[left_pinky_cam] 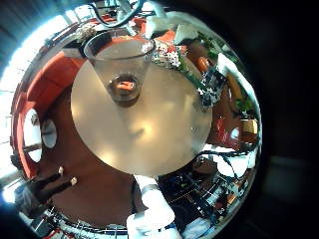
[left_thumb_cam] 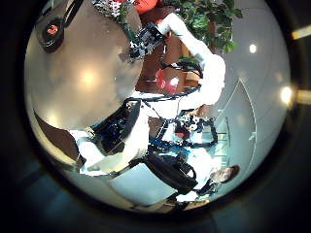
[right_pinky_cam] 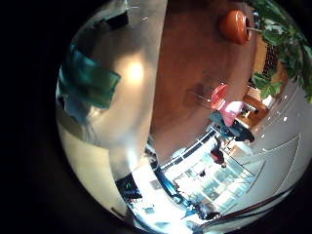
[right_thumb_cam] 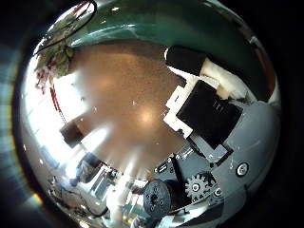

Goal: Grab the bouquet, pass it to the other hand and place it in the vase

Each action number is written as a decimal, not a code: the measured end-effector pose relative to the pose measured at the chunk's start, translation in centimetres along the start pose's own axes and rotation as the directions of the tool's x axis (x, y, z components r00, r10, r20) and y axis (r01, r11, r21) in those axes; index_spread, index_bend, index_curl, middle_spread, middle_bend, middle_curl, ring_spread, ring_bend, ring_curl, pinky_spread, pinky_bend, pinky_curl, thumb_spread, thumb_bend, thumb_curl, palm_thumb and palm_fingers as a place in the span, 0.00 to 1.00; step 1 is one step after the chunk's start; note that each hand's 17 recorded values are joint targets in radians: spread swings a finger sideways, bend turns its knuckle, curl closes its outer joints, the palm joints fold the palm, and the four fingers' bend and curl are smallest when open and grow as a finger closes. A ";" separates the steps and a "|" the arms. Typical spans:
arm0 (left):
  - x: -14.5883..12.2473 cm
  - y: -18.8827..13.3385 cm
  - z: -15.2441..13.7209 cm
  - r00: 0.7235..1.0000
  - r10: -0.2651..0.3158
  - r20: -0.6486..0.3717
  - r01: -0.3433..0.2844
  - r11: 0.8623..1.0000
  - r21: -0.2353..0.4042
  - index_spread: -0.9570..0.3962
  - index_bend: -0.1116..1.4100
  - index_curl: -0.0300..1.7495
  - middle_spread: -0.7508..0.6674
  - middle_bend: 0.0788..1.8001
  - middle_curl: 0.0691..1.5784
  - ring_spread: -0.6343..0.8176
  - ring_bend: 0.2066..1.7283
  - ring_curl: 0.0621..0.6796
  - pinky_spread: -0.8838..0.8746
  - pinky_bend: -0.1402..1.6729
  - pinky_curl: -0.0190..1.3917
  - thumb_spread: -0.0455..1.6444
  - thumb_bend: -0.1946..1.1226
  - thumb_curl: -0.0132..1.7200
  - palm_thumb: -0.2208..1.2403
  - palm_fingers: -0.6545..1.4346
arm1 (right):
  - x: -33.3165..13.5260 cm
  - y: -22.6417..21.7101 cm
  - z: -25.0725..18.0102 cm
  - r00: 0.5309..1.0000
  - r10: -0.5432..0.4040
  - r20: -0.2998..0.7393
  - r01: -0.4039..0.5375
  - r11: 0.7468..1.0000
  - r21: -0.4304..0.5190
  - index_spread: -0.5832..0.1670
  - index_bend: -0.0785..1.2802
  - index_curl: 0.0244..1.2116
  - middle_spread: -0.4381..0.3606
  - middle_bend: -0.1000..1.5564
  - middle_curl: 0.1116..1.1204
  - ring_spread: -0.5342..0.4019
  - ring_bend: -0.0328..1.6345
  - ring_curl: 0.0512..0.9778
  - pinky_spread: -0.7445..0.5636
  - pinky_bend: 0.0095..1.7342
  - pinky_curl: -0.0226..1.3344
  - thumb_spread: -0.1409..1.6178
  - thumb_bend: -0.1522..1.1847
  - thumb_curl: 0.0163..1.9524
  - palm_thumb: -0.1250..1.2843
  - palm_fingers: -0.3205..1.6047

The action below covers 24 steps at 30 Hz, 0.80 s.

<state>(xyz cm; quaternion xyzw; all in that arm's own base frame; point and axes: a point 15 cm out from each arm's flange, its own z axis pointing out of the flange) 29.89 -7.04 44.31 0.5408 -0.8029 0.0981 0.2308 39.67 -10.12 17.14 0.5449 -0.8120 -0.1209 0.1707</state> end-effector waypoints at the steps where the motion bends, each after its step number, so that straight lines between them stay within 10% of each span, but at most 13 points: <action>1: 0.0 0.0 0.0 1.000 0.001 0.001 -0.001 1.000 0.001 0.79 0.19 0.22 0.78 0.07 0.19 0.81 0.18 0.22 0.79 0.18 0.21 0.70 0.13 0.19 0.37 0.40 | 0.3 0.0 -0.5 1.000 0.004 -0.007 -0.003 1.000 0.013 0.15 0.55 0.63 0.16 0.63 0.69 0.28 0.78 0.52 0.30 0.74 0.39 0.59 0.11 0.28 0.76 0.81; 13: -0.1 0.2 -0.7 1.000 -0.006 -0.001 0.006 1.000 0.017 0.79 0.19 0.22 0.78 0.07 0.19 0.81 0.18 0.22 0.79 0.18 0.21 0.70 0.13 0.19 0.37 0.40 | 2.1 -0.8 -9.9 0.999 0.011 0.052 -0.030 0.926 0.376 0.26 0.81 0.83 0.26 0.81 0.83 0.34 0.88 0.65 0.42 0.81 0.50 0.59 0.18 0.37 0.91 0.74; 24: 0.0 0.1 -1.6 1.000 -0.026 0.006 0.025 0.999 0.032 0.79 0.19 0.22 0.78 0.07 0.19 0.81 0.18 0.22 0.79 0.18 0.21 0.70 0.13 0.19 0.37 0.40 | 3.8 4.8 -21.4 0.986 -0.093 0.139 -0.026 0.735 0.677 0.34 0.85 0.86 0.33 0.84 0.83 0.36 0.90 0.69 0.46 0.79 0.58 0.58 0.18 0.45 0.93 0.74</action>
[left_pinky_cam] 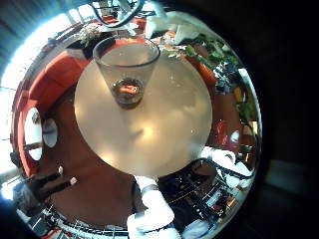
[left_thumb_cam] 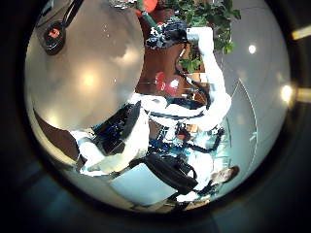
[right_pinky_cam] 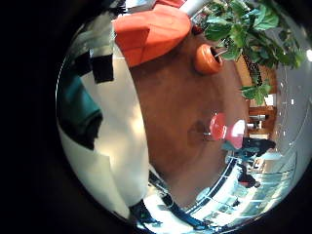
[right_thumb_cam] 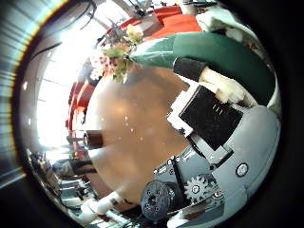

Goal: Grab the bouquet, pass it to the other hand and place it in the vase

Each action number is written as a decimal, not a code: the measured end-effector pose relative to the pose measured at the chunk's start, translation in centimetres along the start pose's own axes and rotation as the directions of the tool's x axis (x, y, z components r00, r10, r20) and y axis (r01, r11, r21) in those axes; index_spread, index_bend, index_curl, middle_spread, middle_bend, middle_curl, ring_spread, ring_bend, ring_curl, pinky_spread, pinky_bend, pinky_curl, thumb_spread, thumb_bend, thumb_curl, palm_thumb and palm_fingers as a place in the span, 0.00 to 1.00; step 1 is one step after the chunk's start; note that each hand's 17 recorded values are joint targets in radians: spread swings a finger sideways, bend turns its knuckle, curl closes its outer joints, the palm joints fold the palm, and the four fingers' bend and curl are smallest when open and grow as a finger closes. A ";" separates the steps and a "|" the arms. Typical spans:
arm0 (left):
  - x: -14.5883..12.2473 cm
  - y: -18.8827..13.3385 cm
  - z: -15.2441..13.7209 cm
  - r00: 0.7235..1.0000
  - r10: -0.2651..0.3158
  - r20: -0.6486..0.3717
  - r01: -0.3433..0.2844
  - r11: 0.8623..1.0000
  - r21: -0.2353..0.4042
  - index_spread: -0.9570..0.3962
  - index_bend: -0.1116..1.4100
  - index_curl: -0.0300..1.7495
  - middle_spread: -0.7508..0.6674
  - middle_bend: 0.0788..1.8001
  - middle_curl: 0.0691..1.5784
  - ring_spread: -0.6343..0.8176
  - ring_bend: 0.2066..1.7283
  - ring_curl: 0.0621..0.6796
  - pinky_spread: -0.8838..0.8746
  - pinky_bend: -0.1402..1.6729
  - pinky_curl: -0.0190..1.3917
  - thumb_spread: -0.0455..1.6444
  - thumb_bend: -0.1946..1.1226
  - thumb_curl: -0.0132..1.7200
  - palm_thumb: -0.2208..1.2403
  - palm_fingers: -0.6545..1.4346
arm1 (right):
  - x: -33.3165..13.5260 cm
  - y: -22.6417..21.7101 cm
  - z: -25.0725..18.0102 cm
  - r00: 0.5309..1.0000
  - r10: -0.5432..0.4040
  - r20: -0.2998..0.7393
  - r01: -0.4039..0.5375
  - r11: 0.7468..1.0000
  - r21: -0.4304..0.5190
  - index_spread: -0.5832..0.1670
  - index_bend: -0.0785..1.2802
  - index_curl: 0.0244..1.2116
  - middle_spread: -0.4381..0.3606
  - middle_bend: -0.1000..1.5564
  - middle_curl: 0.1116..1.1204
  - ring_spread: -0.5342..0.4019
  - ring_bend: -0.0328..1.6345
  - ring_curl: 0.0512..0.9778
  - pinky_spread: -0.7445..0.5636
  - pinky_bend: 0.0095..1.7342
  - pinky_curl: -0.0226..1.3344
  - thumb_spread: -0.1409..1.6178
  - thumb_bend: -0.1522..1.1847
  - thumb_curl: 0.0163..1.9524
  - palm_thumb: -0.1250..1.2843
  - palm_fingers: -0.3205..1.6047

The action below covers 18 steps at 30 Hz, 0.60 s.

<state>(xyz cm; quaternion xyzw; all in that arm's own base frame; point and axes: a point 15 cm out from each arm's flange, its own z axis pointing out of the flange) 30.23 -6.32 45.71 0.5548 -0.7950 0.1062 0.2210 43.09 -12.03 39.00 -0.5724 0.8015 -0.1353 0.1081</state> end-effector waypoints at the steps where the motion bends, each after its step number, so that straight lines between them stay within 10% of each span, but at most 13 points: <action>1: 0.1 0.0 -0.1 1.000 -0.002 0.001 0.002 1.000 0.000 0.79 0.19 0.22 0.78 0.07 0.19 0.81 0.18 0.22 0.79 0.18 0.21 0.70 0.13 0.19 0.37 0.40 | -0.6 -0.2 -0.9 0.999 -0.001 0.038 0.000 1.000 0.023 0.35 0.85 0.86 0.33 0.85 0.82 0.36 0.90 0.69 0.46 0.79 0.58 0.58 0.18 0.45 0.92 0.74; 13: 0.6 -1.5 -0.3 0.997 -0.029 -0.070 0.029 1.000 0.004 0.79 0.19 0.22 0.78 0.07 0.20 0.80 0.19 0.22 0.79 0.18 0.21 0.70 0.13 0.19 0.37 0.41 | -3.8 -0.5 -13.9 0.888 -0.001 0.460 -0.135 0.955 0.264 0.40 0.86 0.85 0.37 0.86 0.79 0.37 0.91 0.69 0.47 0.75 0.65 0.57 0.16 0.52 0.90 0.75; 18: 1.5 -0.8 -1.3 0.997 -0.027 -0.073 0.028 1.000 0.001 0.79 0.19 0.22 0.78 0.07 0.20 0.80 0.19 0.22 0.79 0.18 0.21 0.70 0.13 0.19 0.37 0.41 | -2.4 1.3 -16.1 0.875 0.012 0.484 -0.161 0.950 0.266 0.42 0.87 0.85 0.37 0.87 0.78 0.37 0.91 0.69 0.47 0.74 0.67 0.57 0.14 0.54 0.87 0.75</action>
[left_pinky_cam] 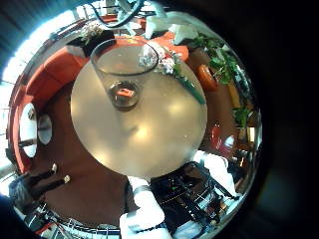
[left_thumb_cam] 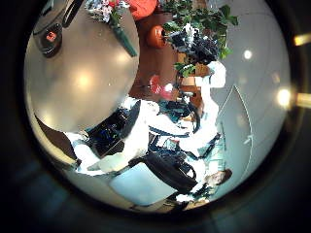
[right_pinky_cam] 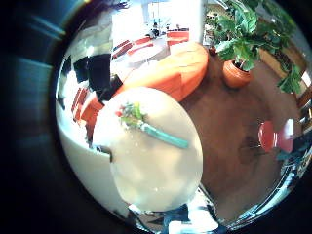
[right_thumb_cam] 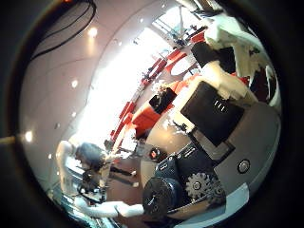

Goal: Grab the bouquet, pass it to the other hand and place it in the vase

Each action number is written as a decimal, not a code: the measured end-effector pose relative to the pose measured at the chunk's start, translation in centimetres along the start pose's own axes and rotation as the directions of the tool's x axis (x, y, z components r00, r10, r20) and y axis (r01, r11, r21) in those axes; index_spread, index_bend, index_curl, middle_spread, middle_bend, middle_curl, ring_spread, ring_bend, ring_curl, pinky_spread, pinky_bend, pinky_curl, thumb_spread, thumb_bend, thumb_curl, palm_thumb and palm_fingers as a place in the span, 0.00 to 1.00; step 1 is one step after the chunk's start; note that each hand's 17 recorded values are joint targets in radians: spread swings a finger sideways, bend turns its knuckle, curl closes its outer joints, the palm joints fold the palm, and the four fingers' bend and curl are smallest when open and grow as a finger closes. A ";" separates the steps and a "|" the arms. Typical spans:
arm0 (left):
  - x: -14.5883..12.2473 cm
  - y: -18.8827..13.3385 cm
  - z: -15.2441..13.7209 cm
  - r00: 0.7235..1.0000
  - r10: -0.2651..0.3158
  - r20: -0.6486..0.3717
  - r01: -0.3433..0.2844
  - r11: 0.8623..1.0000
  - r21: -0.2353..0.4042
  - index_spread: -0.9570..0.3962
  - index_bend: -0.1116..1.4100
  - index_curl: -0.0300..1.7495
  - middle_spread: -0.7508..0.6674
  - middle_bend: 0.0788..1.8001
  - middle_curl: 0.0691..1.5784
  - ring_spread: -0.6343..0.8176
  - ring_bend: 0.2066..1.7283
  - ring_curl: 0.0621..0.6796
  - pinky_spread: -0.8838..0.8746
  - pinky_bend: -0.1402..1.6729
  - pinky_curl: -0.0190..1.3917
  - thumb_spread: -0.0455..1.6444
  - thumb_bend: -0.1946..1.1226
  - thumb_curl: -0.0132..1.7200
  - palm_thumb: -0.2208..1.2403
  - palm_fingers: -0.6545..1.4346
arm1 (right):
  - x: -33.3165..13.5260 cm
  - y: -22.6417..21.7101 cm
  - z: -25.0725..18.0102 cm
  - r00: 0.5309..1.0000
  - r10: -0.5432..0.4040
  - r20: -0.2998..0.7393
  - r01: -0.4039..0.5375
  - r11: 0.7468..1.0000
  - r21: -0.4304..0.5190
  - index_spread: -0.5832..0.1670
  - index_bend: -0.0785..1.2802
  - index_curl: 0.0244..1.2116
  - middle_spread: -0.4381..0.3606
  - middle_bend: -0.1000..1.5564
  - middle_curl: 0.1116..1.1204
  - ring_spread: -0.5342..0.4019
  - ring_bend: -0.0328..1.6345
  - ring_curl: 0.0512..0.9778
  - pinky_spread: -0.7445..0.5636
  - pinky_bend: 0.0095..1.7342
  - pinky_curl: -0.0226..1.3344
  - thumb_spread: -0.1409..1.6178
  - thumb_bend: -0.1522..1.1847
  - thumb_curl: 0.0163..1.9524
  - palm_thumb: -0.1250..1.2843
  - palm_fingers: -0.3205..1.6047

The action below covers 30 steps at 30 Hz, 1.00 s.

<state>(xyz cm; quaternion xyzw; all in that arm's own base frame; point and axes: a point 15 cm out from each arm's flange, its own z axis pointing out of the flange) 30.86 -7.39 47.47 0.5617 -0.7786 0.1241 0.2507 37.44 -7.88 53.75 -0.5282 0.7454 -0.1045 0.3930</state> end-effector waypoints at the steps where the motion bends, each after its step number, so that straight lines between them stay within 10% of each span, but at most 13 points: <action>1: 0.3 0.4 -0.2 1.000 0.004 0.004 -0.004 1.000 0.005 0.79 0.19 0.22 0.78 0.07 0.20 0.80 0.19 0.22 0.79 0.18 0.21 0.70 0.13 0.19 0.37 0.41 | 0.0 0.2 -0.3 1.000 -0.003 -0.005 0.003 1.000 0.002 0.42 0.88 0.85 0.37 0.87 0.78 0.37 0.91 0.69 0.47 0.73 0.68 0.57 0.11 0.54 0.83 0.75; 11: 0.4 1.7 -0.5 1.000 0.012 0.010 -0.012 1.000 0.018 0.79 0.19 0.22 0.78 0.07 0.20 0.80 0.19 0.21 0.78 0.18 0.21 0.70 0.13 0.19 0.37 0.41 | 7.5 4.9 3.4 0.984 0.037 -0.172 -0.065 0.986 -0.156 0.37 0.69 0.71 0.34 0.76 0.62 0.34 0.79 0.55 0.28 0.58 0.56 0.59 0.08 0.44 0.65 0.72; 16: -0.7 2.3 0.1 1.000 0.008 -0.007 -0.008 1.000 0.001 0.79 0.19 0.22 0.78 0.07 0.20 0.80 0.19 0.21 0.78 0.18 0.21 0.70 0.13 0.19 0.37 0.41 | 10.4 6.7 5.9 0.968 0.020 -0.251 -0.087 0.962 -0.260 0.30 0.47 0.63 0.31 0.65 0.54 0.29 0.71 0.49 0.26 0.57 0.54 0.59 0.09 0.39 0.62 0.51; 30: -0.2 1.3 1.0 0.999 0.042 -0.010 -0.042 0.998 -0.038 0.79 0.19 0.22 0.78 0.07 0.20 0.80 0.19 0.20 0.78 0.18 0.21 0.70 0.13 0.19 0.37 0.41 | 13.4 13.8 14.3 0.913 -0.106 -0.393 -0.180 0.762 -0.622 0.31 0.32 0.47 0.46 0.49 0.41 0.46 0.62 0.36 0.60 0.47 0.48 0.62 0.09 0.30 0.56 0.31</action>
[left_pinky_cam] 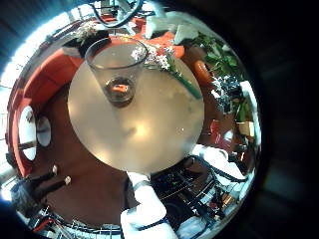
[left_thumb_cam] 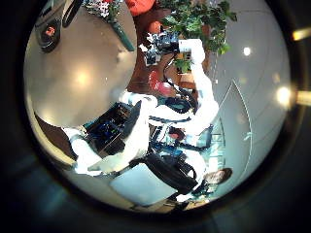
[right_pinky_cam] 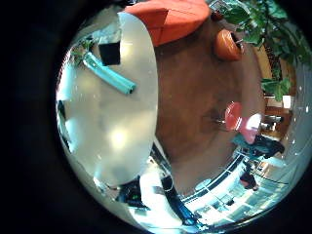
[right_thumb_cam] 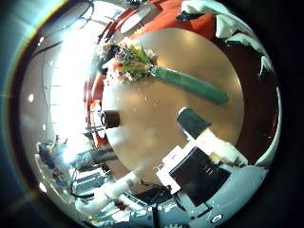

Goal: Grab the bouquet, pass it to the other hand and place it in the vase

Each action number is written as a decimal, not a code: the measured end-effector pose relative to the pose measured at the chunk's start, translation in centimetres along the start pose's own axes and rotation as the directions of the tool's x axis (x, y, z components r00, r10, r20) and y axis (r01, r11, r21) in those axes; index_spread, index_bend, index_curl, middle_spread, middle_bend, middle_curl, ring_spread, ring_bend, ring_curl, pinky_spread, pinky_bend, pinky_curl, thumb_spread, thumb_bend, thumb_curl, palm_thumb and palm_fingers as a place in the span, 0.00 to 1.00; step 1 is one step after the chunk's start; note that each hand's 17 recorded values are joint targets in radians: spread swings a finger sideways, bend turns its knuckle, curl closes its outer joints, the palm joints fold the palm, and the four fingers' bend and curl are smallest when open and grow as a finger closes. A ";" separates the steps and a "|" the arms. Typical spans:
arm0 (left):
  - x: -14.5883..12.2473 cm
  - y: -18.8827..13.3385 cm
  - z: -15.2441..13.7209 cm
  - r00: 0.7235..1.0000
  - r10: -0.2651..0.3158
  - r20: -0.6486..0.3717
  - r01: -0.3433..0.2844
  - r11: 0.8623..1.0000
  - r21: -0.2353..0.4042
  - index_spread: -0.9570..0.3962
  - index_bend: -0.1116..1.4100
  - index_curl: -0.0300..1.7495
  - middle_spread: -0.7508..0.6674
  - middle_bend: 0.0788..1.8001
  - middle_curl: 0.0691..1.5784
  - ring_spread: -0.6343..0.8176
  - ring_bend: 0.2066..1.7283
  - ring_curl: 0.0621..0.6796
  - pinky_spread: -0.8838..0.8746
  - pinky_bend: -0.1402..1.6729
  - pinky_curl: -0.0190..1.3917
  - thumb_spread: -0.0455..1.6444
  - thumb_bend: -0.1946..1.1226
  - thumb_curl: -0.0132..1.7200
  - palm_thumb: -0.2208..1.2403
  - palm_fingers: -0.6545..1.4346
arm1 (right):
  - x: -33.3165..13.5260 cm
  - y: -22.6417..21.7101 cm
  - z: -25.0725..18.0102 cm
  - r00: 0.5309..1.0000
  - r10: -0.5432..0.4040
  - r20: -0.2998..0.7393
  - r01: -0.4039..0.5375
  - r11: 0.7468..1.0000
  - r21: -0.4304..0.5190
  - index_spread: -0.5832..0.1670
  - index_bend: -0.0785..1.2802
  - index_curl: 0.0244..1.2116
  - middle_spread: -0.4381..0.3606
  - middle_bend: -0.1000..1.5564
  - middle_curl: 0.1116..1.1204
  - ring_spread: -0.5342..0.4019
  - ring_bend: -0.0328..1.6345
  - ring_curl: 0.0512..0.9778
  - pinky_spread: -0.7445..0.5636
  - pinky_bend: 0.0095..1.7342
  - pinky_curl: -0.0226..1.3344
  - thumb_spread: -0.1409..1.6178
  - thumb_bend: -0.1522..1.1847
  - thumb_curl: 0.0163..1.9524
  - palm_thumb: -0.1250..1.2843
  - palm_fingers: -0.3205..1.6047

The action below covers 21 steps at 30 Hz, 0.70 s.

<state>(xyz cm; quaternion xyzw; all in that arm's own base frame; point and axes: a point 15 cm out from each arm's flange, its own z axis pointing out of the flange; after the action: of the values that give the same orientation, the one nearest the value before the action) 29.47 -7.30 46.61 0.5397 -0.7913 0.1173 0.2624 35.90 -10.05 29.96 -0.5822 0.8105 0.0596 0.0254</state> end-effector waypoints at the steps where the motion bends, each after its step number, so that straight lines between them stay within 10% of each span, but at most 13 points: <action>1: -0.2 0.0 0.0 1.000 0.003 0.000 -0.003 1.000 0.003 0.79 0.19 0.22 0.78 0.07 0.20 0.80 0.19 0.20 0.79 0.18 0.21 0.70 0.13 0.19 0.37 0.41 | 0.1 -0.2 0.4 1.000 0.003 -0.009 -0.003 1.000 -0.015 0.32 0.32 0.46 0.47 0.49 0.40 0.47 0.62 0.36 0.62 0.46 0.48 0.62 0.09 0.30 0.56 0.31; 21: -0.7 -0.1 0.9 0.999 0.032 -0.027 -0.032 0.999 -0.013 0.79 0.19 0.22 0.78 0.07 0.20 0.81 0.19 0.20 0.79 0.18 0.21 0.70 0.13 0.19 0.37 0.40 | -1.7 -4.3 7.5 0.993 -0.011 -0.115 -0.015 0.974 -0.228 0.41 0.30 0.41 0.49 0.46 0.35 0.50 0.57 0.27 0.71 0.33 0.38 0.62 0.10 0.25 0.57 0.35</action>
<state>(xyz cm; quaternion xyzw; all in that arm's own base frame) 29.52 -7.19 45.52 0.5236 -0.7971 0.1232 0.2745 40.32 -8.91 22.44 -0.5829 0.7989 0.1187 -0.0887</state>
